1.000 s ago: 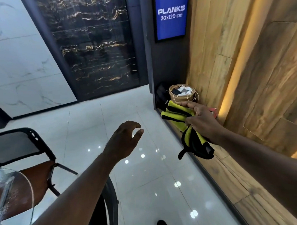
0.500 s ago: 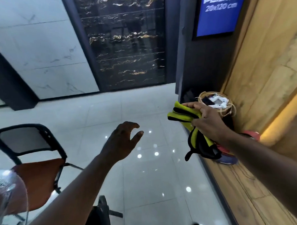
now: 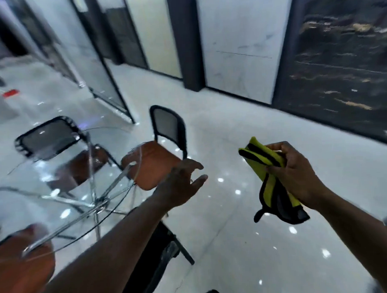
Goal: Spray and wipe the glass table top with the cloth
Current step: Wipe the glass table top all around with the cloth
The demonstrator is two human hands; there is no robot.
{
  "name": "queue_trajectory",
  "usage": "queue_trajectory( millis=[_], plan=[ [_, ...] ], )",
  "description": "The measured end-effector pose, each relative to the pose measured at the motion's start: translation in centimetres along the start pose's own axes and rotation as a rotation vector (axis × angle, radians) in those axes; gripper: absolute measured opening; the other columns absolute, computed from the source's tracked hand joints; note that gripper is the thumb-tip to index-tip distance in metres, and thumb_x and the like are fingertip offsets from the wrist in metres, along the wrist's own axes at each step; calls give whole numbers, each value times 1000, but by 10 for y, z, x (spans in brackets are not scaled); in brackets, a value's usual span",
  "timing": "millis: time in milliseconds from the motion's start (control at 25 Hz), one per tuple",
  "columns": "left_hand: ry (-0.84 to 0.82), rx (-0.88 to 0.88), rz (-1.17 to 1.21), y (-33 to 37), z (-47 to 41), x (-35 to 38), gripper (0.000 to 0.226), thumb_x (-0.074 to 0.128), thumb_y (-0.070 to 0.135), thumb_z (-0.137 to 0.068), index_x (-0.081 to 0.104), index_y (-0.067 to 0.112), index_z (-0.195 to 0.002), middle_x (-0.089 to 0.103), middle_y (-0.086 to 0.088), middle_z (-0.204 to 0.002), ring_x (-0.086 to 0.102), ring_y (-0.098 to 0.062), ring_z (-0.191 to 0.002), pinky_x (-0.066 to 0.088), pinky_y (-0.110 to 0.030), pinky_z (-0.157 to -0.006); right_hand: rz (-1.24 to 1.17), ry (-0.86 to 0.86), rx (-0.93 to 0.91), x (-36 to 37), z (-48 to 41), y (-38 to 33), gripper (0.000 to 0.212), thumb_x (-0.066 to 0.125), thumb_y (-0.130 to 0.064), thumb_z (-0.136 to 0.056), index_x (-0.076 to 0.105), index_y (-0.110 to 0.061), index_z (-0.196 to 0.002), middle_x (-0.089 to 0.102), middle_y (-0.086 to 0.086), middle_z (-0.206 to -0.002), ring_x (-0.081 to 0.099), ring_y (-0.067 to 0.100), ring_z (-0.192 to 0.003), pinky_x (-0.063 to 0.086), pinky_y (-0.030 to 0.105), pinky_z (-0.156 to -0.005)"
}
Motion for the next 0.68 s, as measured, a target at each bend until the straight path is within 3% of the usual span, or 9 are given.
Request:
queue_trajectory(
  millis=[160,360,560,680],
  plan=[
    [121,-201,-76,-71,1,-35,36,57,51,-96,70,20,-110,70,2,-110,66,-20,-104,49,-27,-90,-16,-245,-115,92,-94,-24,40,75,0,-89,67,-32,-113,74,7,-99,69,29,-90,52,39,-74],
    [251,-501,-38,-166,12,-65,41,57,54,-94,68,21,-117,70,-2,-117,66,-22,-107,55,-39,-92,40,-482,-186,201,-177,-47,43,77,1,-88,68,-36,-108,75,4,-100,71,29,-92,56,43,-77],
    [365,-680,3,-215,11,-71,26,72,36,-95,70,19,-115,68,4,-116,64,-14,-107,51,-32,-96,75,-640,-288,264,-251,-76,38,82,-2,-87,70,-29,-112,76,-3,-97,65,-3,-77,48,15,-63],
    [386,-801,19,-235,17,-66,28,71,42,-94,68,25,-115,66,11,-116,64,-8,-103,54,-35,-94,58,-788,-341,314,-284,-92,40,82,-1,-87,72,-27,-115,75,-4,-99,68,4,-84,50,15,-67]
  ],
)
Point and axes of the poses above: each hand's wrist, its own z-axis away from the middle knuckle, its own x-axis out of the palm, y = z × x, the point moved 7 cm from there along -z, towards the middle knuckle
